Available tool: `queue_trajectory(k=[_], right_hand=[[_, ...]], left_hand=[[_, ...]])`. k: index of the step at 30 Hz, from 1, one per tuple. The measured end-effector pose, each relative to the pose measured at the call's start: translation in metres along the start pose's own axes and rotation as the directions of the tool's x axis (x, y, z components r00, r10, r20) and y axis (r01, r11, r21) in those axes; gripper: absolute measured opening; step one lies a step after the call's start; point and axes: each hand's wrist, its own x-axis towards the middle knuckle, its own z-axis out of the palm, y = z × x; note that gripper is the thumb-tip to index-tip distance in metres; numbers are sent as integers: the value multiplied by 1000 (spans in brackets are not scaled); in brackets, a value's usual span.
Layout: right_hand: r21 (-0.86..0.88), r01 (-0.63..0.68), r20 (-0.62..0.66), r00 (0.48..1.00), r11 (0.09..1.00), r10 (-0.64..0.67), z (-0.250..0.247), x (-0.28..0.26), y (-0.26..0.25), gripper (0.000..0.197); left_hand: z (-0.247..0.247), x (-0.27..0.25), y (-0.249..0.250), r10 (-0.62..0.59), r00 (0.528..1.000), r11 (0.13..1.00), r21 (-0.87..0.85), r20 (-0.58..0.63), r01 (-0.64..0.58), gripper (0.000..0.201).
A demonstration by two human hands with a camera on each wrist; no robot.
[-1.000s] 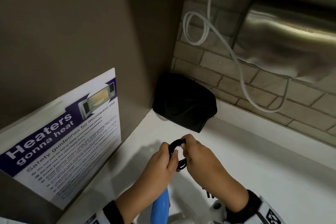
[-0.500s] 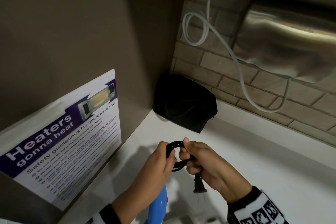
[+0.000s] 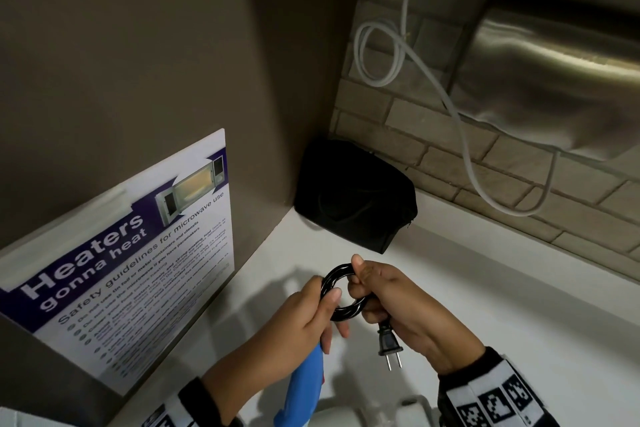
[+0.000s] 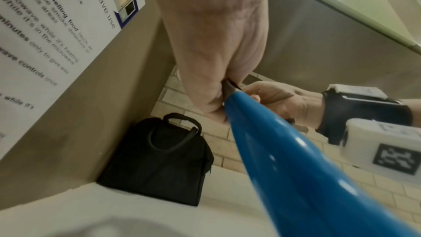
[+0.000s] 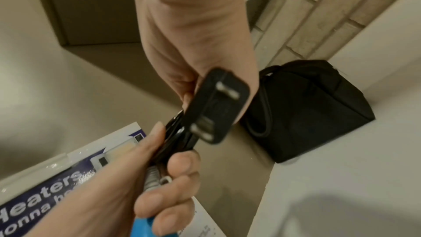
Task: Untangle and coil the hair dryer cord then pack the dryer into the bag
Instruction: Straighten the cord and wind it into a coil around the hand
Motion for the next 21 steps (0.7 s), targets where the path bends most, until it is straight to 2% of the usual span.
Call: queue_trajectory(k=[2,4,6,7,8,9,11,13,14,15,17,18,20,21], right_hand=[[63,-12,2,1000,998,12,1,1,3,37],[29,14,17,1000,999,-15,2,1,5,36],[-122,67,38,997,990,-63,0,1,6,34],[-276,109,40,994,955,-102,-1,-1,5,31],[-468,160,37,986,869,-162,-5,-1,6,27],[-647,206,51,972,734,-228,-11,0,8,25],[-869,210,76,951,448,-299,-24,1,12,25],[-957,172,73,921,233,-382,-38,6,17,22],[-978,136,54,899,159,-435,-43,9,19,16],[-988,92,18,863,122,-505,-47,13,19,12],[-989,44,-56,775,142,-629,-49,19,15,20],[-984,71,-59,736,164,-674,-47,22,10,20],[-947,209,-42,675,245,-737,-36,25,0,14],[-903,278,-59,676,329,-734,-30,27,-3,14]], left_hand=[[1,-1,-2,1,1000,1000,-22,-28,-2,32],[2,-1,-3,-19,997,1000,-12,-75,18,32],[3,1,-4,-22,995,1000,20,-99,24,32],[3,2,-5,-22,995,999,33,-101,26,31],[3,2,-6,-27,994,999,38,-105,31,30],[2,2,-7,-35,993,999,34,-110,39,29],[-1,1,-8,-69,991,998,0,-112,69,30],[-2,0,-7,-98,992,995,-43,-85,94,33],[-1,-1,-6,-99,993,994,-43,-59,96,34],[0,-2,-5,-88,996,996,-22,-31,88,34],[4,-3,-2,-57,998,998,40,19,57,33],[6,-4,0,-51,998,997,54,37,49,31],[9,-4,3,-64,996,996,61,68,60,31],[11,-4,4,-70,994,996,66,80,65,32]])
